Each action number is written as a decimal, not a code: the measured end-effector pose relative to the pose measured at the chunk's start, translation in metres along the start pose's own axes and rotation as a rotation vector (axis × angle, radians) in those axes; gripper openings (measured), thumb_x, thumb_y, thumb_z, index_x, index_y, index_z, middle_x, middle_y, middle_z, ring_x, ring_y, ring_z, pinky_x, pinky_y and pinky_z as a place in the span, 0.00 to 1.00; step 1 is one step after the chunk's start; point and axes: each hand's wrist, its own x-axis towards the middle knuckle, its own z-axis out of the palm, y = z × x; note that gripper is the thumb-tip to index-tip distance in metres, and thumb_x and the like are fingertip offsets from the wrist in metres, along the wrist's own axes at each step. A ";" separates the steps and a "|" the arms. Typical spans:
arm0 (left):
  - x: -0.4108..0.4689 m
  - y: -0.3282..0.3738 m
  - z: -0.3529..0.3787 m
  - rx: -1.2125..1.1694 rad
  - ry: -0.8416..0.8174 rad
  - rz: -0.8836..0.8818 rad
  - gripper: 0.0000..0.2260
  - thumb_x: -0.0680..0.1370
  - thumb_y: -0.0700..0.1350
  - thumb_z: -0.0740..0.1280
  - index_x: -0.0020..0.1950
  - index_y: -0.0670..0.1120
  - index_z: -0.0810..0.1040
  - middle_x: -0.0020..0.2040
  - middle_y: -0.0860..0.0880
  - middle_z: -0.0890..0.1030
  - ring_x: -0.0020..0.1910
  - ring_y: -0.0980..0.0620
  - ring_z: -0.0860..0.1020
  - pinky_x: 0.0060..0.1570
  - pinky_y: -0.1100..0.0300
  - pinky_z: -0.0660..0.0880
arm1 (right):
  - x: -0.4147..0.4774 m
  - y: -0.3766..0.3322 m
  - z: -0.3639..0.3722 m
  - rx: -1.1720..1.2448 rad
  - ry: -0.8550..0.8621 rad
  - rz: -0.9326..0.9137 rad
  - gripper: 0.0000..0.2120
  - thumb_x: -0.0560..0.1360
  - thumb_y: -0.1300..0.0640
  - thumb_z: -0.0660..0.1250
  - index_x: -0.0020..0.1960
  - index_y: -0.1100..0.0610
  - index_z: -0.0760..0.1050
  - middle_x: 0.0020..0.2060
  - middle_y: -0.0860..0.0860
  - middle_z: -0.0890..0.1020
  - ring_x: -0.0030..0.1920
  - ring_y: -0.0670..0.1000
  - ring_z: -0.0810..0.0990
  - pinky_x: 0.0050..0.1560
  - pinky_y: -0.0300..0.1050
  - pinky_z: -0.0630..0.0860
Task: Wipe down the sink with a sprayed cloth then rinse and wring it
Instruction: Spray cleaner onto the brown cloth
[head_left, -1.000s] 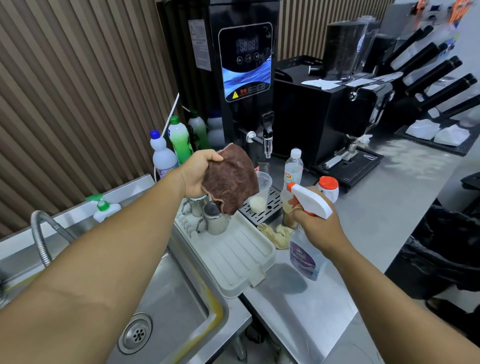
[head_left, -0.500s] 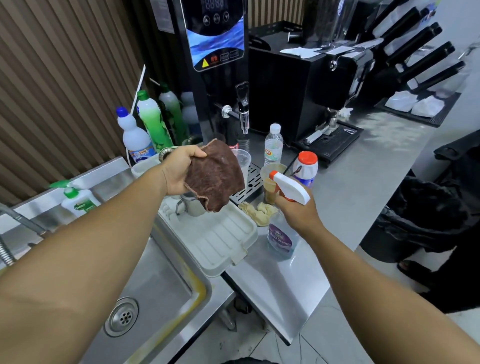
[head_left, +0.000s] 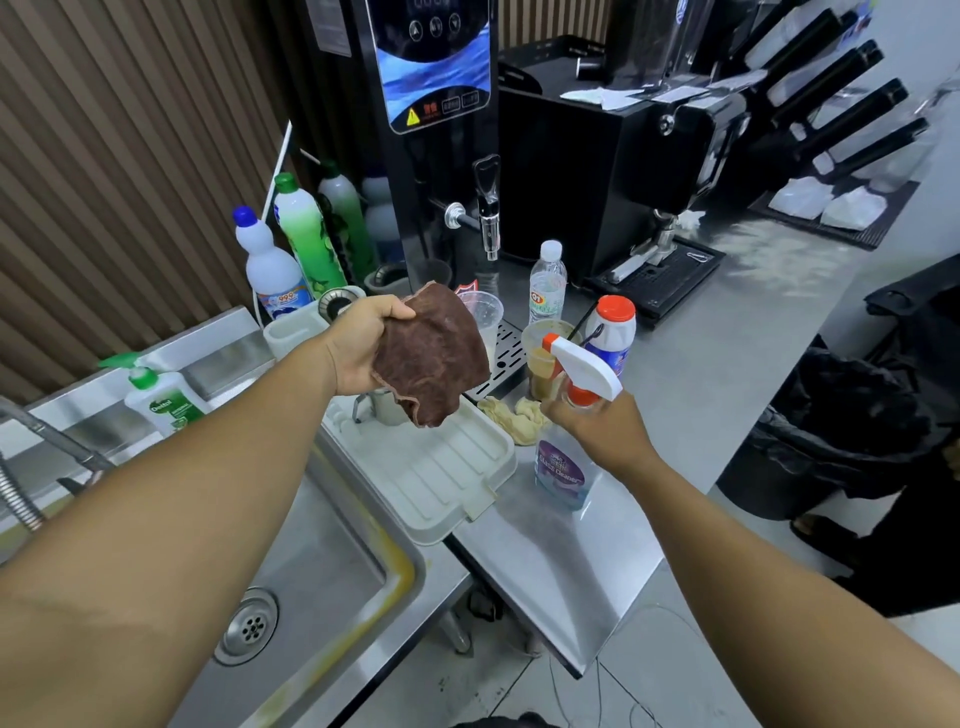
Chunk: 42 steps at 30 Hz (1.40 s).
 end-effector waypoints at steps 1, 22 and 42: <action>-0.001 -0.001 -0.001 0.005 -0.001 0.003 0.13 0.78 0.48 0.58 0.53 0.44 0.79 0.47 0.43 0.84 0.43 0.44 0.82 0.50 0.52 0.75 | -0.002 0.002 0.000 -0.043 0.004 -0.004 0.33 0.69 0.47 0.78 0.69 0.50 0.69 0.57 0.50 0.81 0.55 0.53 0.80 0.56 0.55 0.81; -0.064 -0.010 -0.035 0.173 0.101 0.055 0.12 0.77 0.47 0.67 0.57 0.44 0.81 0.46 0.43 0.86 0.40 0.45 0.84 0.41 0.55 0.79 | -0.091 0.004 0.029 -0.680 -0.012 0.351 0.20 0.75 0.39 0.66 0.52 0.56 0.76 0.42 0.53 0.81 0.41 0.54 0.79 0.39 0.46 0.77; -0.246 -0.010 -0.147 0.291 0.185 0.270 0.12 0.80 0.40 0.63 0.54 0.51 0.84 0.48 0.46 0.86 0.44 0.48 0.84 0.43 0.57 0.80 | -0.145 -0.184 0.228 -0.493 -0.208 -0.563 0.06 0.78 0.53 0.64 0.51 0.55 0.78 0.44 0.52 0.84 0.48 0.56 0.80 0.49 0.51 0.75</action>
